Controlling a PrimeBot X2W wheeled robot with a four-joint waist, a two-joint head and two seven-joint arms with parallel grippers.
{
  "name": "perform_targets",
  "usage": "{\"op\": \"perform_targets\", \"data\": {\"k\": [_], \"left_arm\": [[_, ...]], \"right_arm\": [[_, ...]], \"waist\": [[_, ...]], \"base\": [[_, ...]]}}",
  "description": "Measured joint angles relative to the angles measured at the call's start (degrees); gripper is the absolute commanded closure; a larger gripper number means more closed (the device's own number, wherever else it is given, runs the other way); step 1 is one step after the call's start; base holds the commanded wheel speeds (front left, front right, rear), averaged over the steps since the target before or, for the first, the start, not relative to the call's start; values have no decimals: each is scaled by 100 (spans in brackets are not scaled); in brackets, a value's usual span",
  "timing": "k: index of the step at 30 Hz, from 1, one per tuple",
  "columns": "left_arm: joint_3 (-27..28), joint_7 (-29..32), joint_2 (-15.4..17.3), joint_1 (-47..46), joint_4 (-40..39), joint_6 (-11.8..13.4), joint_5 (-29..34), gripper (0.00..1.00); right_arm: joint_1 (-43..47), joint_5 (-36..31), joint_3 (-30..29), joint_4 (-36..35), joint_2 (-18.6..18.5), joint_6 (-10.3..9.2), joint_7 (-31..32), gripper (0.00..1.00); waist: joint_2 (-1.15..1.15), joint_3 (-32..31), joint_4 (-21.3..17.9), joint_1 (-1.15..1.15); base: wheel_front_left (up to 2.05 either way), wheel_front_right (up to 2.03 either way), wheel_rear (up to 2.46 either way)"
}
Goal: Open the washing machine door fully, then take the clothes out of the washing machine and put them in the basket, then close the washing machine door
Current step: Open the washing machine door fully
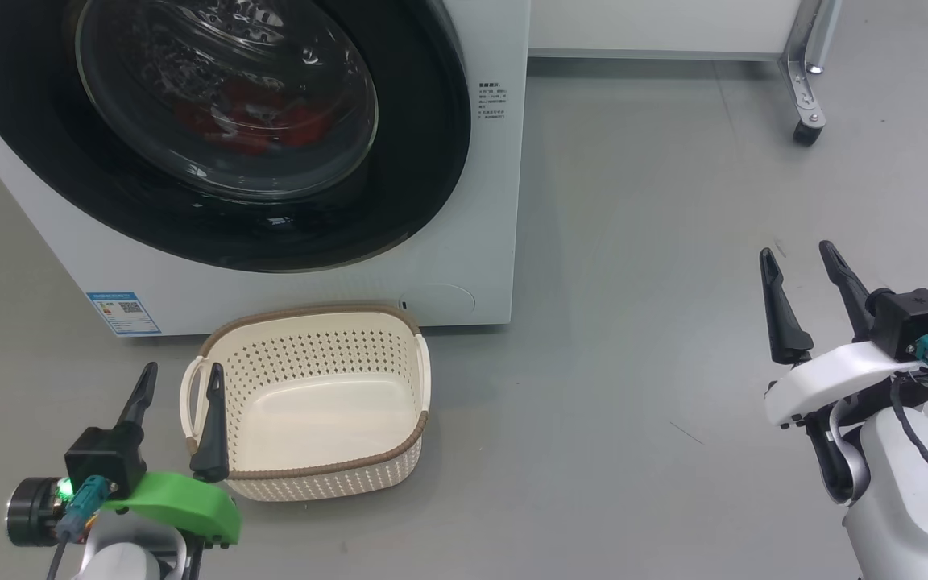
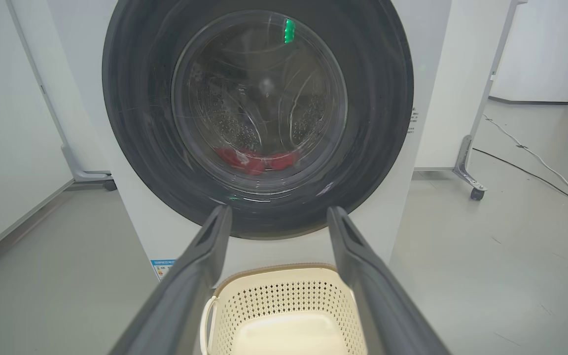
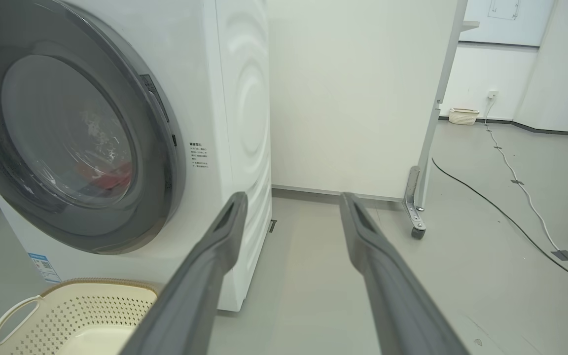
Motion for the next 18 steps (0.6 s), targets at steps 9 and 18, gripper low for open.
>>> {"op": "perform_targets", "data": {"k": [9, 18], "left_arm": [[71, 0, -22, 0, -27, -75, -85, 0], [44, 0, -42, -15, -190, -153, -132, 0]], "right_arm": [[-12, 504, -425, -137, 319, 148, 0, 100], [-259, 1848, -923, -31, 699, 277, 0, 100]], "waist": [[0, 63, 38, 0], [0, 316, 130, 0]], "base": [[0, 0, 0], [0, 0, 0]]}}
